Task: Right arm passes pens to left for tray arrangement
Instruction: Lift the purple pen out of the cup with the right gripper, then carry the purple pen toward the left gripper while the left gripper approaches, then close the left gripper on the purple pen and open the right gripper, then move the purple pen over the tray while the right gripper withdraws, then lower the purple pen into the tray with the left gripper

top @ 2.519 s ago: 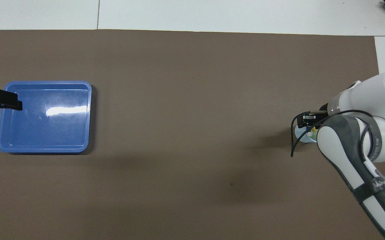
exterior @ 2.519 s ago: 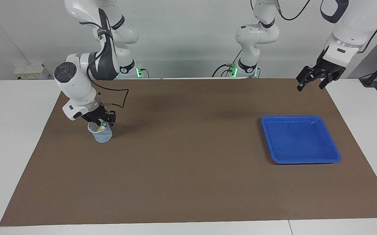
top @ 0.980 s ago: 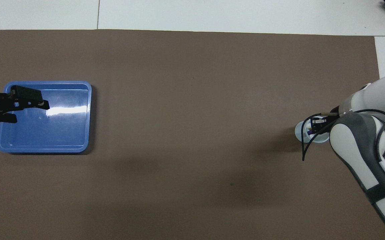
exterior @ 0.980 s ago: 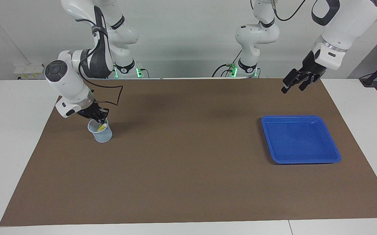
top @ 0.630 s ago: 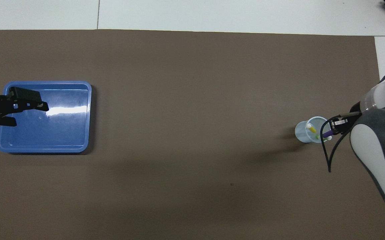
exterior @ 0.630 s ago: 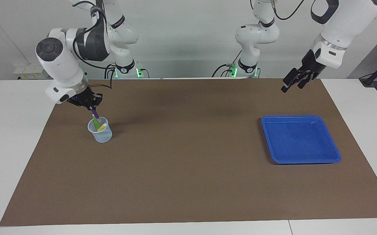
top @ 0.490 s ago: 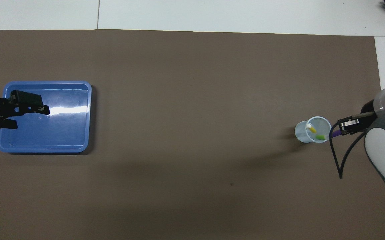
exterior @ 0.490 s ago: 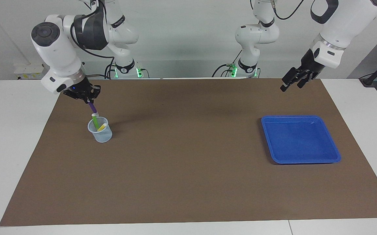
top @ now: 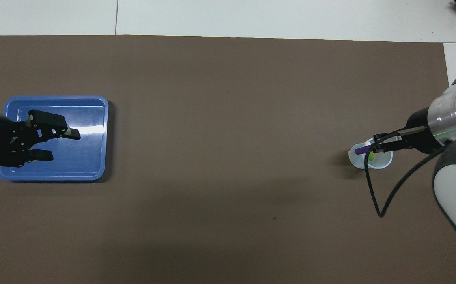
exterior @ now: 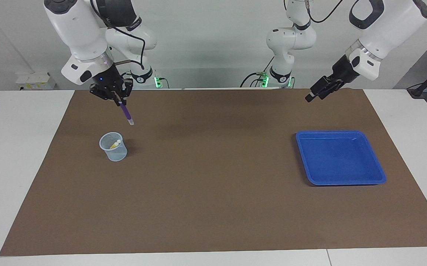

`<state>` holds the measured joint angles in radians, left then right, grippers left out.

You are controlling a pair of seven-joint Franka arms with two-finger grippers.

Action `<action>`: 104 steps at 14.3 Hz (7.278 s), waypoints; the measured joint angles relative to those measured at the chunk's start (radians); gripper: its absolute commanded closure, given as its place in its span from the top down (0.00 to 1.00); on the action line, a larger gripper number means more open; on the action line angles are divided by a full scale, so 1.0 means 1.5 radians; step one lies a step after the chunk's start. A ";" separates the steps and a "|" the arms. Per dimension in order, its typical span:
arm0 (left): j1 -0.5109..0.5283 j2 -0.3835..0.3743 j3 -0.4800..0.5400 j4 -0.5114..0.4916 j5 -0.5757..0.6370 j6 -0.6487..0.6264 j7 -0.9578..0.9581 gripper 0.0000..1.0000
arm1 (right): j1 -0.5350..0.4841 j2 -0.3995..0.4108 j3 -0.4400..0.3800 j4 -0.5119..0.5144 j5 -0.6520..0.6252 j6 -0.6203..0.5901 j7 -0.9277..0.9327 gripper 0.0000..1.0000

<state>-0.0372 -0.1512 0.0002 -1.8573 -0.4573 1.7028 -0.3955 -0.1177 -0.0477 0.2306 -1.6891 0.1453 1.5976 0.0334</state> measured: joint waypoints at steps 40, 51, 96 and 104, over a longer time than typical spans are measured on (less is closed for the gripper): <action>-0.323 -0.054 -0.052 -0.275 -0.344 0.713 -0.633 0.79 | 0.187 0.010 0.111 -0.124 0.336 0.502 0.520 0.00; -0.325 -0.055 -0.060 -0.276 -0.344 0.722 -0.656 0.26 | 0.187 0.010 0.111 -0.125 0.336 0.503 0.520 0.00; -0.001 -0.063 -0.045 -0.183 0.123 0.116 0.180 0.00 | -0.084 -0.032 0.096 -0.125 -0.089 0.089 -0.134 1.00; 0.034 0.027 -0.045 -0.173 0.206 0.169 0.292 0.00 | -0.100 -0.031 0.096 -0.170 -0.091 0.198 -0.186 1.00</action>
<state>0.0142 -0.1101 -0.0671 -2.1167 -0.1478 1.9569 0.0425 -0.2679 -0.0939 0.3748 -1.9434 0.0088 1.8945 -0.2454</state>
